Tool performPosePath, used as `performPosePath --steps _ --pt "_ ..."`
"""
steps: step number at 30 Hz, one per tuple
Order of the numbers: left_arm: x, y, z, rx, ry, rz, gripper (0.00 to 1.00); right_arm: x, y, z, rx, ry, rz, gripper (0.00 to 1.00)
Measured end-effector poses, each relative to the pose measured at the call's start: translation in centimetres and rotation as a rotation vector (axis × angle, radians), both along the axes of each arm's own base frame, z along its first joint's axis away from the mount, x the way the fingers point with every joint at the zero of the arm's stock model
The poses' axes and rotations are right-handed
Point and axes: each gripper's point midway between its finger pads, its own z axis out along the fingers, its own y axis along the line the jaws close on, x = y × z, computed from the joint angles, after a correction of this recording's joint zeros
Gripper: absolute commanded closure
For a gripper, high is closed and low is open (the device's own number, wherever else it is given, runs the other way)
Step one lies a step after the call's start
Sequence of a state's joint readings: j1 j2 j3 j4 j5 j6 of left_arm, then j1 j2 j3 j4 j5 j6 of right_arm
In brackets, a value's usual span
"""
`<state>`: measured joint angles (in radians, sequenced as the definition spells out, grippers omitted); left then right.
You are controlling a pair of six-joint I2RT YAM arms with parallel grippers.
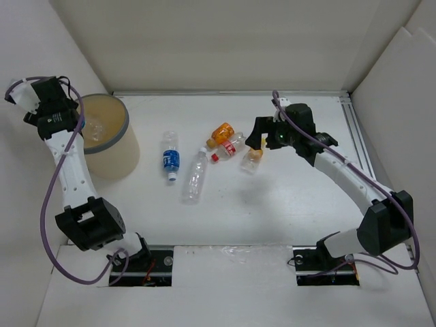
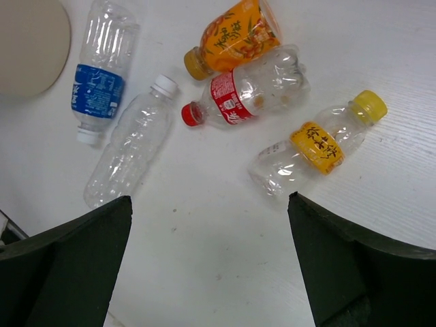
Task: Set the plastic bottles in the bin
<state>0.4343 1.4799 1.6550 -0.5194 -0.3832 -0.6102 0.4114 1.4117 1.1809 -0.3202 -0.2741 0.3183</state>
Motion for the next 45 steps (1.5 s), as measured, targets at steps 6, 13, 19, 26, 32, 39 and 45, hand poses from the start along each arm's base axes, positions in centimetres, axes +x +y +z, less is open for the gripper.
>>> performPosePath --steps 6,13,19,26,32,39,45 --pt "0.2 -2.1 -0.1 -0.012 -0.022 -0.092 0.0 0.6 -0.8 -0.3 -0.025 -0.002 -0.061 0.0" --pt "0.8 -5.7 3.9 0.052 -0.086 -0.194 0.0 2.1 -3.0 -3.2 -0.091 0.073 -0.239 0.0" --pt "2.9 -13.8 8.9 0.164 -0.134 -0.422 0.0 2.9 -4.0 -8.5 -0.138 0.201 -0.378 0.0" --pt "5.1 -30.1 8.4 0.199 -0.137 -0.969 0.0 4.1 -4.4 -13.5 -0.159 0.299 -0.497 0.0" --pt "5.2 -32.1 5.5 0.16 -0.103 -1.111 0.0 5.4 -3.9 -16.6 -0.136 0.346 -0.561 0.03" --pt "4.8 -34.1 4.8 0.127 -0.124 -1.222 0.0 8.3 -2.8 -17.6 -0.103 0.335 -0.596 0.29" --pt "4.4 -35.4 4.8 0.101 -0.145 -1.297 0.0 8.8 -3.1 -17.7 -0.09 0.331 -0.626 0.95"
